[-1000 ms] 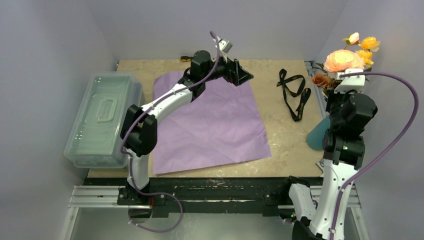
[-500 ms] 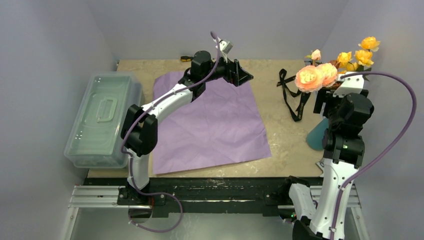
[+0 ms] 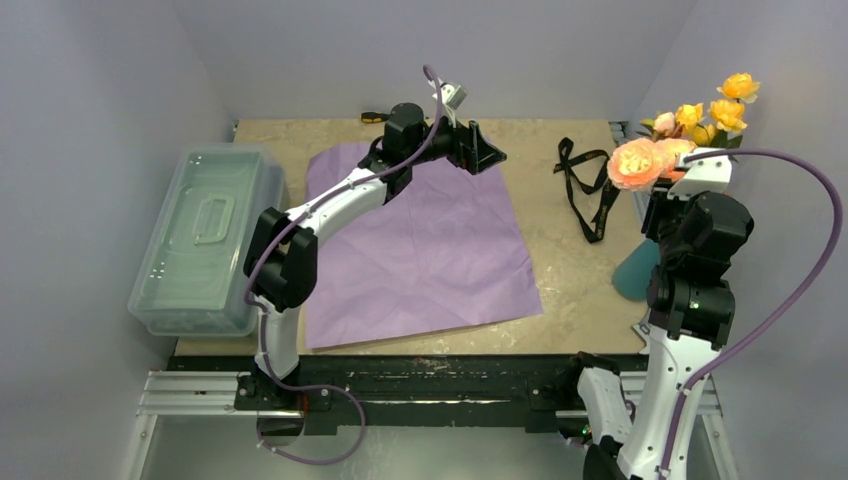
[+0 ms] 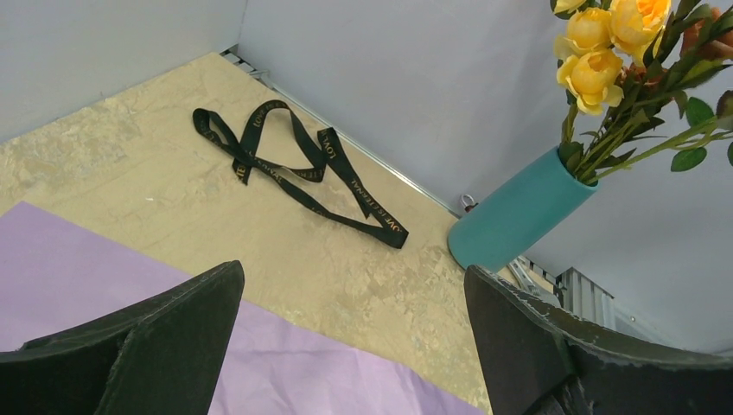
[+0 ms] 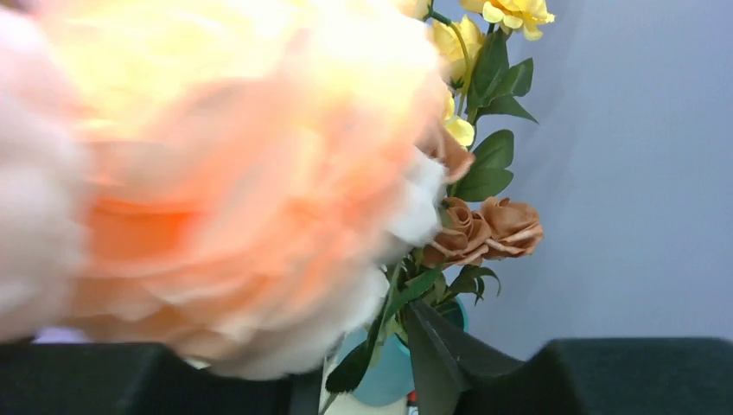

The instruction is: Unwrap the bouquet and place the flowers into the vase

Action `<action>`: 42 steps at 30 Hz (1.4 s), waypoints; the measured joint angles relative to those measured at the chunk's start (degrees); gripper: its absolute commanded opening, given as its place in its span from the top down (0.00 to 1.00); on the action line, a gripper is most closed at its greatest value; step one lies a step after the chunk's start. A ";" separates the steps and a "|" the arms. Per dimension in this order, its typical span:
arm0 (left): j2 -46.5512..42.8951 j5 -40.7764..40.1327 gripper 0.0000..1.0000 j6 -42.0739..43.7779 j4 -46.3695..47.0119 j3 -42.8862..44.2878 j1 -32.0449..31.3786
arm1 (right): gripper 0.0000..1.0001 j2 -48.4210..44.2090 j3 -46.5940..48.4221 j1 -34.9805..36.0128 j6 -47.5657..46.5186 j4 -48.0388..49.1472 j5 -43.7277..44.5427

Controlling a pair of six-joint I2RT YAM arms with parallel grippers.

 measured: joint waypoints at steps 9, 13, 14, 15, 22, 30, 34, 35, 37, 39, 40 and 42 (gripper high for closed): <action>0.00 0.00 0.00 0.00 0.02 -0.07 0.00 | 0.86 0.31 -2.01 -0.02 0.00 -0.42 1.90; 0.00 0.00 0.00 -0.07 0.02 -0.11 0.02 | 0.49 1.42 -2.14 -0.02 0.15 -1.18 2.38; 0.00 -0.02 0.00 -0.20 0.02 -0.11 0.02 | 0.42 1.75 -2.14 -0.02 0.31 -1.44 2.47; 0.00 -0.07 0.00 -0.24 0.02 -0.11 0.04 | 0.35 2.23 -2.12 -0.02 0.17 -1.79 2.43; 0.00 -0.11 0.00 -2.14 -2.36 -0.11 1.16 | 0.05 5.49 0.96 -0.13 -1.22 -8.55 -1.86; -0.22 0.04 0.00 -2.32 -8.76 -0.66 4.68 | 0.02 5.51 7.67 -0.13 -9.88 -19.28 -8.66; -2.89 -1.05 0.00 -1.86 -10.73 -5.60 7.17 | 0.02 3.58 7.67 -0.13 -13.07 -22.91 -10.91; -3.89 -1.70 0.00 -1.44 -12.13 -6.88 7.72 | 0.02 3.17 7.67 -0.13 -13.88 -23.85 -11.85; -5.79 -3.63 0.00 0.26 -16.44 -8.11 8.76 | 0.02 2.54 7.69 -0.13 -15.32 -25.66 -14.12; -7.58 -6.84 0.00 2.89 -21.46 -8.15 9.44 | 0.02 1.99 7.67 -0.13 -16.48 -27.50 -16.72; -8.50 -8.41 0.00 4.31 -23.74 -8.15 9.62 | 0.02 1.92 7.58 -0.13 -16.96 -28.24 -18.25; -10.86 -11.65 0.00 7.61 -28.96 -8.17 10.12 | 0.02 1.95 6.47 -0.13 -17.66 -28.79 -21.38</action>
